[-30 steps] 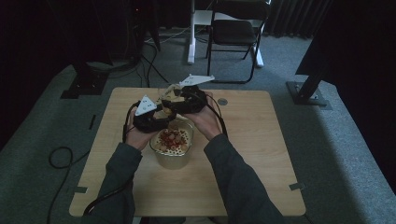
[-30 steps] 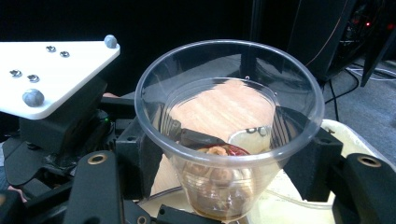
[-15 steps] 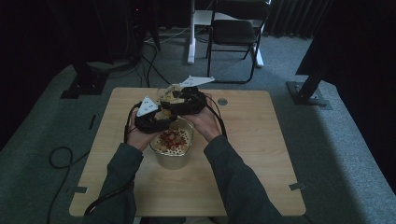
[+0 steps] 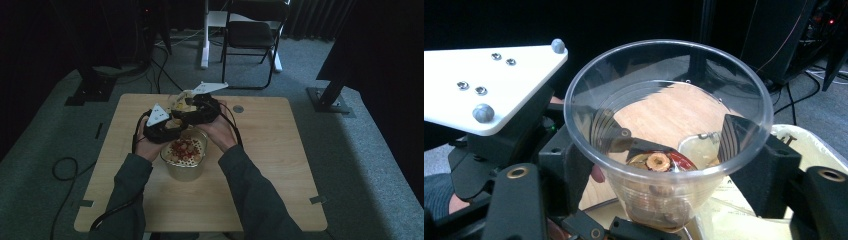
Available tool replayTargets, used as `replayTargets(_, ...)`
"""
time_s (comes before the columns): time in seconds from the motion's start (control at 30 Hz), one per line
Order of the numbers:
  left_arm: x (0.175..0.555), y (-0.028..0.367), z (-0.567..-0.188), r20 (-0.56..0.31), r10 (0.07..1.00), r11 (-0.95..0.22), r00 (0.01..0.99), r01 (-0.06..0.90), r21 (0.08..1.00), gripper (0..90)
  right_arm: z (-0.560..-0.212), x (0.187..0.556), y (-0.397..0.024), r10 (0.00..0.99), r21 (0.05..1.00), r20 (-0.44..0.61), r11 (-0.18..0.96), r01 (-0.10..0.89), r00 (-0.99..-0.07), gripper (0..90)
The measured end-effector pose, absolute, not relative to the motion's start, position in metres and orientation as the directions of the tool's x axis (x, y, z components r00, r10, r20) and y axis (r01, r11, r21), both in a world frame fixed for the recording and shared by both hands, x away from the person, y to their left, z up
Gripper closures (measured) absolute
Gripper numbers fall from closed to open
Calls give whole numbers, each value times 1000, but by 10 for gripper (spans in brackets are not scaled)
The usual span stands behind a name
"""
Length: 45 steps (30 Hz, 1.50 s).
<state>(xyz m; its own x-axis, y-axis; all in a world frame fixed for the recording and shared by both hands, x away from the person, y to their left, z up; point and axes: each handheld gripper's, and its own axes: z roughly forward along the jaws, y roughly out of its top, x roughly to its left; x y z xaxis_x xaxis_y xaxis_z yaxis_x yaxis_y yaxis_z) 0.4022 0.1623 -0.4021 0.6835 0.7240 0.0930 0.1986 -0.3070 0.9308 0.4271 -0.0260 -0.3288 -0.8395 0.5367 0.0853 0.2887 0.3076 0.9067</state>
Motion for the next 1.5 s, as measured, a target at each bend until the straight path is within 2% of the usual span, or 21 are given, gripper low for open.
replayTargets(0.27, 403, 172, -408, 98, 754, -299, 650, 207, 931, 424, -332, 424, -35, 541, 903, 87, 312, 296, -837, 253)
replayTargets(0.47, 400, 191, -413, 111, 790, -293, 602, 213, 932, 424, -342, 415, -61, 559, 909, 77, 300, 289, -826, 254)
replayTargets(0.63, 398, 210, -420, 144, 825, -307, 547, 218, 926, 424, -368, 403, -98, 600, 909, 79, 286, 305, -796, 255)
replayTargets(0.83, 396, 228, -430, 199, 862, -337, 466, 235, 912, 425, -409, 395, -150, 674, 883, 105, 275, 381, -731, 260)
replayTargets(1.13, 389, 243, -434, 350, 840, -473, 414, 243, 847, 424, -469, 370, -206, 767, 834, 91, 289, 469, -635, 265)
replayTargets(1.27, 384, 247, -433, 442, 805, -556, 397, 242, 795, 423, -490, 357, -227, 793, 826, 135, 242, 510, -594, 278)
replayTargets(1.3, 384, 247, -433, 442, 805, -556, 397, 242, 795, 423, -495, 354, -231, 801, 823, 139, 234, 518, -583, 278)
replayTargets(1.33, 382, 247, -433, 484, 784, -593, 390, 236, 770, 424, -499, 352, -235, 807, 819, 148, 224, 528, -571, 278)
replayTargets(1.5, 376, 243, -430, 580, 724, -675, 374, 209, 708, 424, -515, 340, -245, 833, 803, 130, 229, 550, -537, 278)
